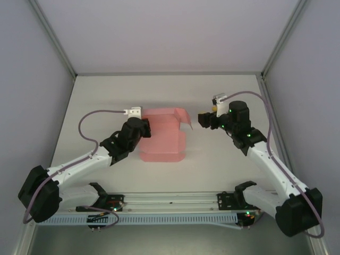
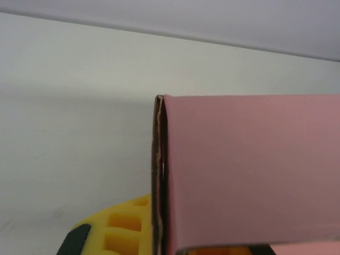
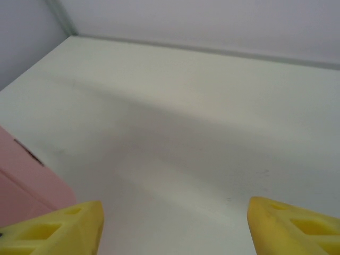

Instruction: Assemble paper box

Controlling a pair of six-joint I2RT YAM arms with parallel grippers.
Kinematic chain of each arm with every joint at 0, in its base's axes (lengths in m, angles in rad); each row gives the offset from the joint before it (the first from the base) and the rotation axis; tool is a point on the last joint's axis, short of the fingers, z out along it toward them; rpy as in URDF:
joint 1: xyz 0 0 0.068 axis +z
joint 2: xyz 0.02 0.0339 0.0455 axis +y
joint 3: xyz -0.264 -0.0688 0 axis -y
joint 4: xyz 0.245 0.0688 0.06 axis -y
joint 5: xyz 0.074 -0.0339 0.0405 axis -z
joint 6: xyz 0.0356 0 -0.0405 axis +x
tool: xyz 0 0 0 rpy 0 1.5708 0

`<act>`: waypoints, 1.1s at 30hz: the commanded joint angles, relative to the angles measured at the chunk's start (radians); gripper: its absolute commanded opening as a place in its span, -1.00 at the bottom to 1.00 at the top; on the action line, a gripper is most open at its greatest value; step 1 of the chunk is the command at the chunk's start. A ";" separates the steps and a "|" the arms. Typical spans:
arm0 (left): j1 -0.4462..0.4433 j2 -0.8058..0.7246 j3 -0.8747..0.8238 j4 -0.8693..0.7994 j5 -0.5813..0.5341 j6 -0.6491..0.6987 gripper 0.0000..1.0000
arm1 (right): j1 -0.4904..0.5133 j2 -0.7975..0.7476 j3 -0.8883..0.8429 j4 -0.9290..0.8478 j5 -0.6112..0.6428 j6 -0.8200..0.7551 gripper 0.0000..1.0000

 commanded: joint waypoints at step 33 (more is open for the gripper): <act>0.007 0.058 0.036 0.023 0.086 0.017 -1.00 | 0.214 0.329 0.191 0.069 -0.148 -0.128 0.25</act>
